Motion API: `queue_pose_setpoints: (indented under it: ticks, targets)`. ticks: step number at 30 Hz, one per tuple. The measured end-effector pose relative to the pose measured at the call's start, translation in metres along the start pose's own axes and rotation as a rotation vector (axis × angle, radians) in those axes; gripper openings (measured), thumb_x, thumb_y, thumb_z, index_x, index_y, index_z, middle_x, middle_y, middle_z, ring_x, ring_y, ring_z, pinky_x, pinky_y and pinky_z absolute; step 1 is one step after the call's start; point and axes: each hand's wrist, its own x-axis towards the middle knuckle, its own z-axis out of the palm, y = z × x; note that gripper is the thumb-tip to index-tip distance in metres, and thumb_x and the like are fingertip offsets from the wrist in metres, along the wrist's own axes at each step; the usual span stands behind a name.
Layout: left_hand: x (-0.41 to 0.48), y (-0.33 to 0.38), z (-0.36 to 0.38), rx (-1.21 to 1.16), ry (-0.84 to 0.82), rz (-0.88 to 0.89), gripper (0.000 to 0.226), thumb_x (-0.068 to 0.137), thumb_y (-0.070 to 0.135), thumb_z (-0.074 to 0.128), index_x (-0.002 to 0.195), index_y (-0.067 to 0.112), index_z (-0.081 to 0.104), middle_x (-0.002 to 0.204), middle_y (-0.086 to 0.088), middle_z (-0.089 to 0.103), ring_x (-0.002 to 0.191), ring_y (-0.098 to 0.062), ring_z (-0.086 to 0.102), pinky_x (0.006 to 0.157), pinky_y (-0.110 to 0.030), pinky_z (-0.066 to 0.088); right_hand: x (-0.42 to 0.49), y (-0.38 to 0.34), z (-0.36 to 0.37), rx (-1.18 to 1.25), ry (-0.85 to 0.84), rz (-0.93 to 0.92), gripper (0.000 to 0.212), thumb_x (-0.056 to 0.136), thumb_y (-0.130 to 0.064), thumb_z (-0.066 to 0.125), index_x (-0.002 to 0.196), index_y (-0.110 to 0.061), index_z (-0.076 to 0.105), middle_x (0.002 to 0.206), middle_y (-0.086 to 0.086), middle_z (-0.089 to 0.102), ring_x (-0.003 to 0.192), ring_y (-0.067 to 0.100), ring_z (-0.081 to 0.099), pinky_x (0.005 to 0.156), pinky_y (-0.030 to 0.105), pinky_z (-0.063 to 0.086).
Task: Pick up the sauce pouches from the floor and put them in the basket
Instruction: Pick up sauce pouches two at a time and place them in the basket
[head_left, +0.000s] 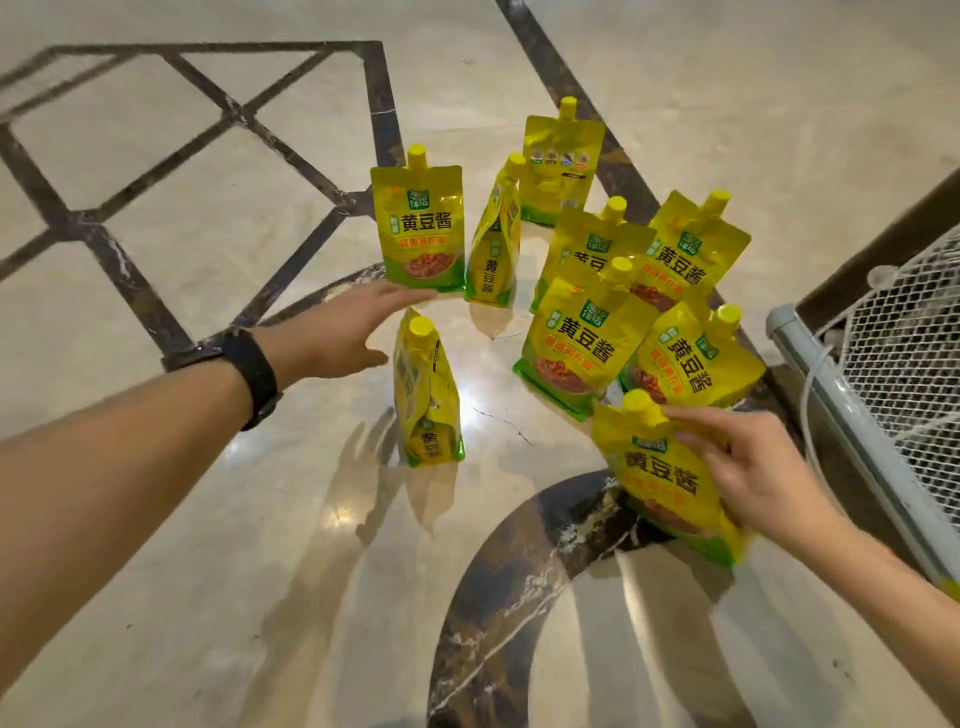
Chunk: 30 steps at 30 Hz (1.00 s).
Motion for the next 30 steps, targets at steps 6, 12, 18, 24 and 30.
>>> queue_pose_setpoints:
  ticks: [6,12,18,24,30]
  targets:
    - [0.013,0.008,0.010,0.077,0.104,0.155,0.031,0.083,0.019,0.079,0.112,0.017,0.071,0.138,-0.012,0.054,0.124,-0.032,0.053,0.100,-0.046,0.048,0.012,-0.021,0.036,0.455,0.071,0.109,0.044,0.090,0.005,0.064,0.101,-0.038,0.067,0.096,-0.033,0.069,0.098,-0.013,0.063,0.087,0.014,0.051]
    - [-0.002,0.000,0.012,0.038,0.200,0.185,0.016,0.079,0.019,0.082,0.095,0.016,0.078,0.108,-0.004,0.073,0.111,-0.030,0.062,0.088,-0.043,0.052,0.014,-0.010,0.064,0.497,0.067,0.210,0.050,0.077,-0.009,0.082,0.105,-0.045,0.062,0.110,-0.022,0.067,0.104,-0.006,0.063,0.088,0.016,0.051]
    - [-0.023,0.026,0.037,-0.482,0.218,-0.119,0.017,0.082,0.027,0.080,0.078,0.011,0.075,0.067,0.000,0.070,0.059,-0.011,0.062,0.056,-0.028,0.048,0.001,0.014,0.089,0.730,-0.158,0.341,0.052,0.068,-0.004,0.085,0.114,-0.022,0.069,0.110,-0.002,0.075,0.105,0.017,0.070,0.095,0.044,0.056]
    - [-0.055,0.039,0.108,-1.196,0.406,-0.494,0.017,0.080,0.020,0.077,0.096,0.020,0.073,0.082,0.013,0.077,0.080,-0.007,0.074,0.064,-0.020,0.057,-0.005,0.018,0.106,0.658,-0.037,0.350,0.040,0.073,-0.003,0.083,0.103,-0.028,0.070,0.100,-0.012,0.077,0.096,0.010,0.072,0.090,0.042,0.058]
    - [-0.071,0.031,0.144,-1.164,0.246,-0.422,0.075,0.063,0.016,0.089,0.131,0.017,0.056,0.117,-0.001,0.072,0.105,-0.013,0.071,0.079,-0.024,0.059,-0.009,0.017,0.122,0.599,0.150,0.386,0.075,0.062,-0.023,0.092,0.128,-0.018,0.054,0.117,-0.004,0.069,0.108,0.012,0.066,0.089,0.032,0.053]
